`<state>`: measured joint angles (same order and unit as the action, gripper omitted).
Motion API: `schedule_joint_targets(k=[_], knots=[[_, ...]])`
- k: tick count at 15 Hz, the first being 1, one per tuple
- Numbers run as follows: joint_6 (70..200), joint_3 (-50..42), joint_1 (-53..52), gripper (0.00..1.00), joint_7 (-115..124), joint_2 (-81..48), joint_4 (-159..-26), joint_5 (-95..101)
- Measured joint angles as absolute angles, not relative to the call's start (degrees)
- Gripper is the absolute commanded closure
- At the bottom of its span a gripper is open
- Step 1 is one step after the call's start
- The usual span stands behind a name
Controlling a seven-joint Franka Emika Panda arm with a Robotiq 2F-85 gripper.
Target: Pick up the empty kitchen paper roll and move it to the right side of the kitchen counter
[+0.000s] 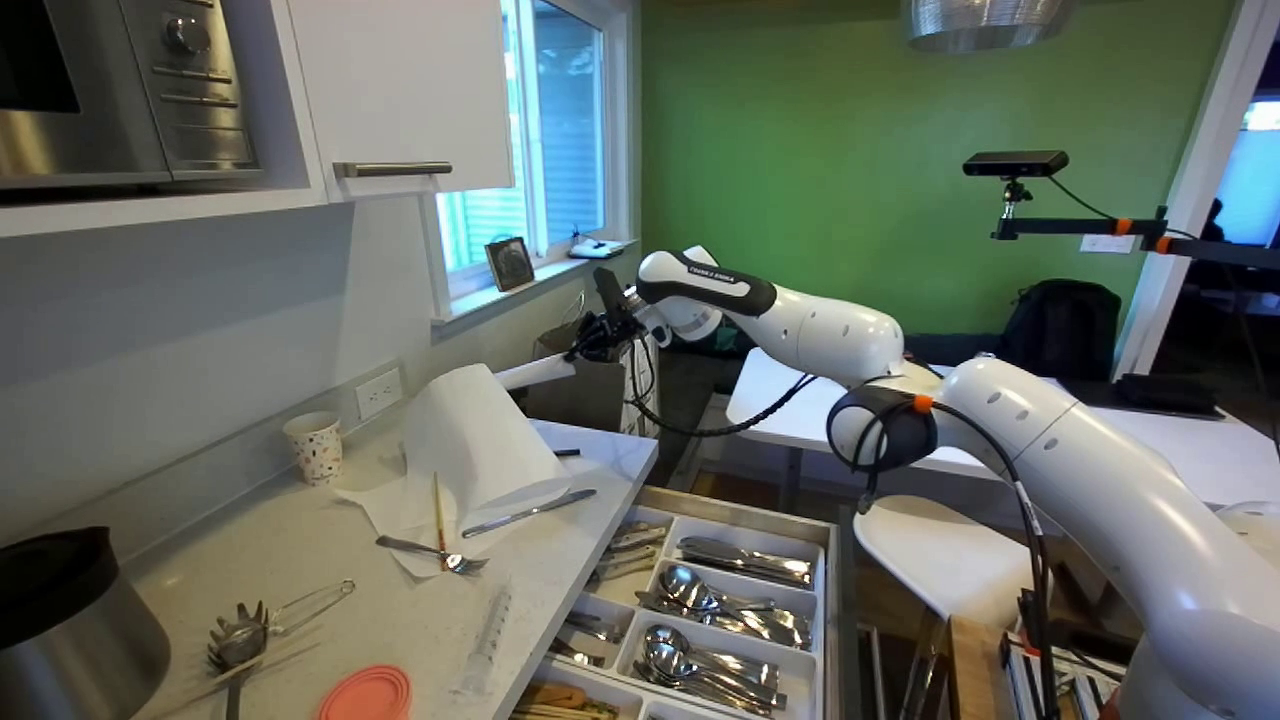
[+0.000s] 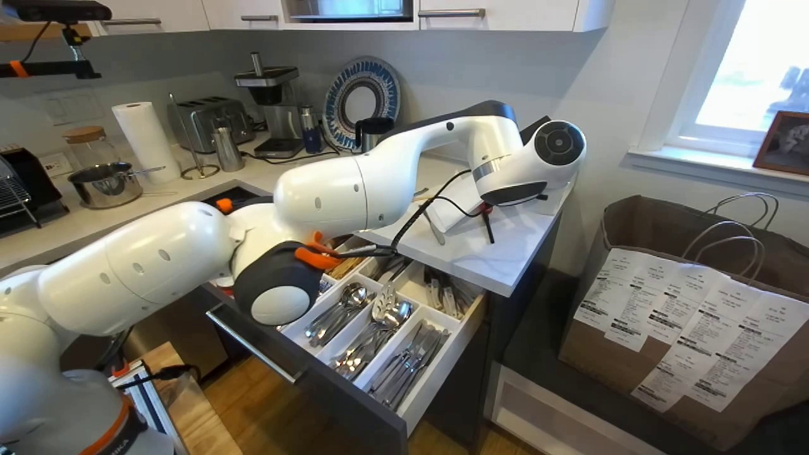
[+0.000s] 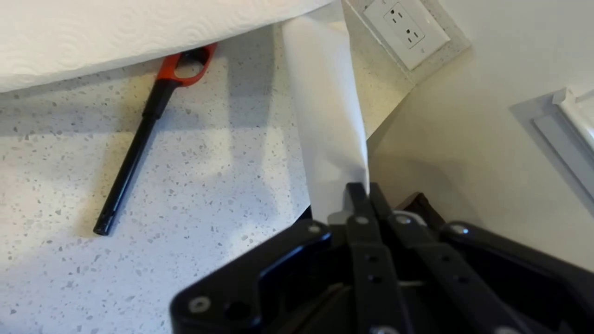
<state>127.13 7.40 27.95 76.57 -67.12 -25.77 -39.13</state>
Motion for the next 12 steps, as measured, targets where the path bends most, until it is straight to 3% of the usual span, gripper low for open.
schedule_joint_targets(k=[12], knots=[[127.1,7.3,27.5,1.0,87.0,-68.9,-26.4,-36.1]])
